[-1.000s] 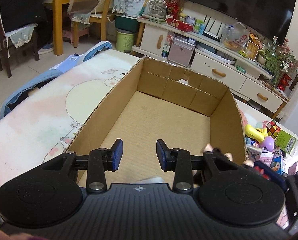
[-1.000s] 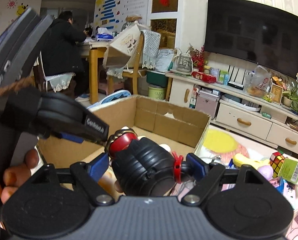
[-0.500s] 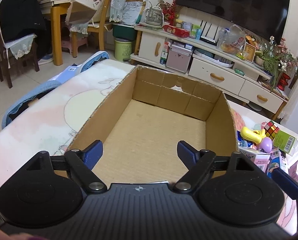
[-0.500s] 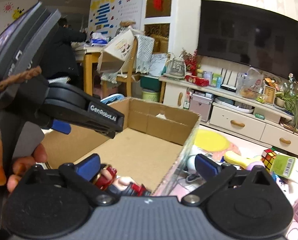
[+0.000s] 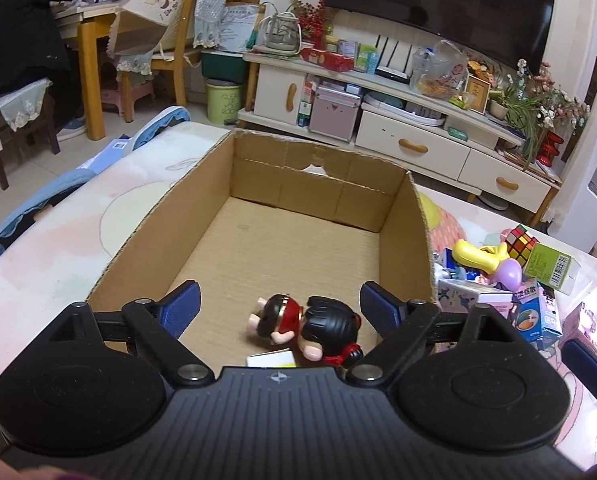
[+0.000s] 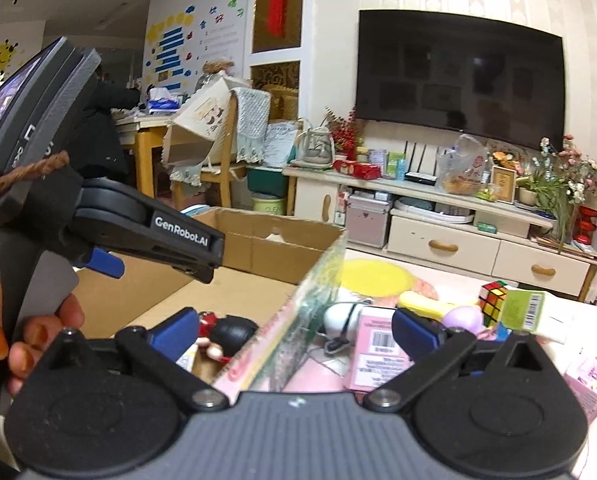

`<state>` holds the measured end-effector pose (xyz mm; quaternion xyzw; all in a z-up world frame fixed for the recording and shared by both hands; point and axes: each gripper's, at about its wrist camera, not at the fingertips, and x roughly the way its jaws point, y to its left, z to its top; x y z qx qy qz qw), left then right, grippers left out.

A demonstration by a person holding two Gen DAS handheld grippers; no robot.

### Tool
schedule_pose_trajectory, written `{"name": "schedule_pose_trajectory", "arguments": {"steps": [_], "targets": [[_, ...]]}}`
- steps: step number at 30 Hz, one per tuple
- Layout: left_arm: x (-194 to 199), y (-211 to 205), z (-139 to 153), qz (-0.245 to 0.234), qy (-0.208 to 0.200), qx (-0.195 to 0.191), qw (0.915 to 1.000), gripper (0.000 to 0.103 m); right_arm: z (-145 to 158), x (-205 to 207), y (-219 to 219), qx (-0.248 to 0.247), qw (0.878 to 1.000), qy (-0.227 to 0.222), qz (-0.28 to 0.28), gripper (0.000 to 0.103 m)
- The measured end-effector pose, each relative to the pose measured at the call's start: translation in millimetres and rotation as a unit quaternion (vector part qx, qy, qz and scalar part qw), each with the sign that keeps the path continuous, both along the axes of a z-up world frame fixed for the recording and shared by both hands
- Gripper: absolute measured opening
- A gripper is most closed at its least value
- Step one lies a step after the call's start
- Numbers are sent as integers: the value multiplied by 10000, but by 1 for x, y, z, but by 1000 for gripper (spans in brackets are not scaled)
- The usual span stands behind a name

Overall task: Organize rigid objects
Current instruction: 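Release the orange box with the left gripper while the right gripper drops the doll into the cardboard box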

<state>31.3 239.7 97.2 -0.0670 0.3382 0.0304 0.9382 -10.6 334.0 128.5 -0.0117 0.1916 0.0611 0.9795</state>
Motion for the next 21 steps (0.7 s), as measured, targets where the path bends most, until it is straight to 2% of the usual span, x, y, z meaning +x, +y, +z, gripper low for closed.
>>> {"name": "schedule_pose_trajectory", "arguments": {"steps": [3, 10, 21], "targets": [[-1, 1, 1, -53, -42, -19, 10000, 103, -2, -6, -6, -60, 9999, -60, -121, 102], [-3, -1, 1, -249, -138, -24, 9996, 103, -11, -15, -25, 168, 9996, 113, -207, 102], [-8, -5, 4, -633, -321, -79, 9974, 103, -22, -23, -50, 134, 9984, 195, -519, 102]]}}
